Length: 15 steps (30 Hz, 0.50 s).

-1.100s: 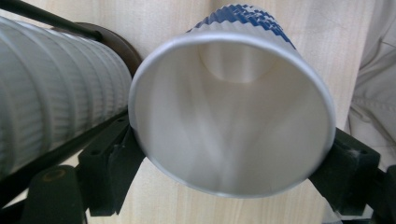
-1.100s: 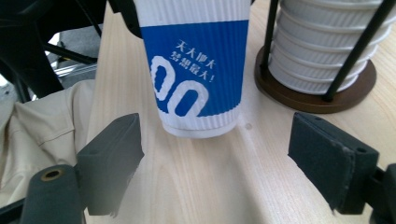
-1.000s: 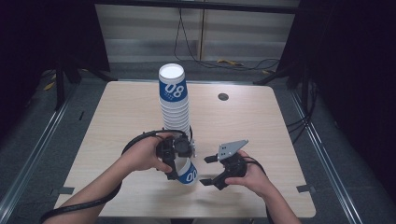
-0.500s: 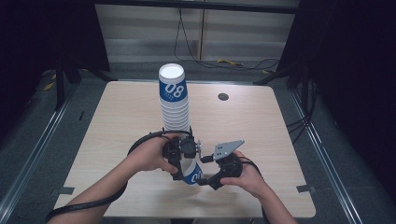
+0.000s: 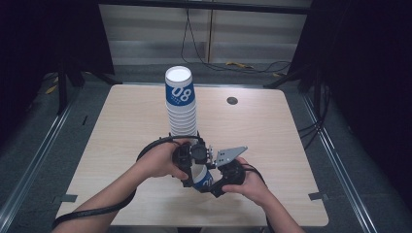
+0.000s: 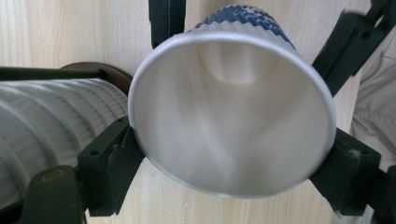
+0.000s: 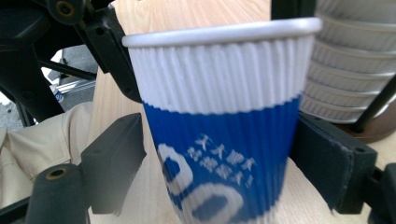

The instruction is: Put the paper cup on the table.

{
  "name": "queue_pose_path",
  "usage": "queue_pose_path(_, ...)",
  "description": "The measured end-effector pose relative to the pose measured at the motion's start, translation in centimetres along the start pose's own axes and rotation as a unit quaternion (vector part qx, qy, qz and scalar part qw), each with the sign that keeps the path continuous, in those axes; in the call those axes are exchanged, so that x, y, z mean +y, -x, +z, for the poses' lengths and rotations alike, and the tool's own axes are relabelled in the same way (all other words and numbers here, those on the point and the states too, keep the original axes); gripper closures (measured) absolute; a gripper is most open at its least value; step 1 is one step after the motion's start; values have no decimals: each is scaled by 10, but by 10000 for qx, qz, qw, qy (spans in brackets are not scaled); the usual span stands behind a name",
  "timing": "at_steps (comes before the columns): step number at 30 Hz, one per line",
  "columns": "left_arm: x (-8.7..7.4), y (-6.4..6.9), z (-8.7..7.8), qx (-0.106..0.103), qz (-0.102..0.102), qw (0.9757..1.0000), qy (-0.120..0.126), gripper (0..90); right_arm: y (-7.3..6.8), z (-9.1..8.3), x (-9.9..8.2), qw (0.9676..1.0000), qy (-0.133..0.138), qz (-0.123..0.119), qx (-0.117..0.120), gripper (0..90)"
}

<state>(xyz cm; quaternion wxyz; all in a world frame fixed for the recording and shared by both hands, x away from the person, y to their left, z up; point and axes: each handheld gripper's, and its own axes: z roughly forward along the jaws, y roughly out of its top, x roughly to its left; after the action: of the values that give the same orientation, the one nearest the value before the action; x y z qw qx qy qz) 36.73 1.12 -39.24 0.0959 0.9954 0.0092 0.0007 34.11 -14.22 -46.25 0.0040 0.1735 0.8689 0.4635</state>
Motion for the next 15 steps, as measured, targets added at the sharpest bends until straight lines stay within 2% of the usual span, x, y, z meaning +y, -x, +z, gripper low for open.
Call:
queue_pose_path(2, 1, 1, 1, 5, -21, 10000, 33, 177, -3, 2, 1, 9999, 9, 149, 51, 190)
queue_pose_path(5, 2, 0, 1, 8, -21, 10000, 9, 176, -2, 3, 0, 9999, 15, 117, 8, 227)
queue_pose_path(6, 3, -3, -2, 30, 261, 9994, -208, 176, -1, 3, -1, 9999, 0, 123, 12, 228)
queue_pose_path(7, 3, -2, -2, 30, 163, 9998, -121, 177, 1, 3, -2, 10000, -35, -45, -34, 236)
queue_pose_path(11, 2, -3, -4, -15, 175, 9998, -80, 176, 2, 3, -3, 10000, -1, -48, -2, 248)
queue_pose_path(15, 0, -3, -2, -97, 95, 9999, 13, 178, 2, 5, -6, 10000, 42, -66, 27, 252)
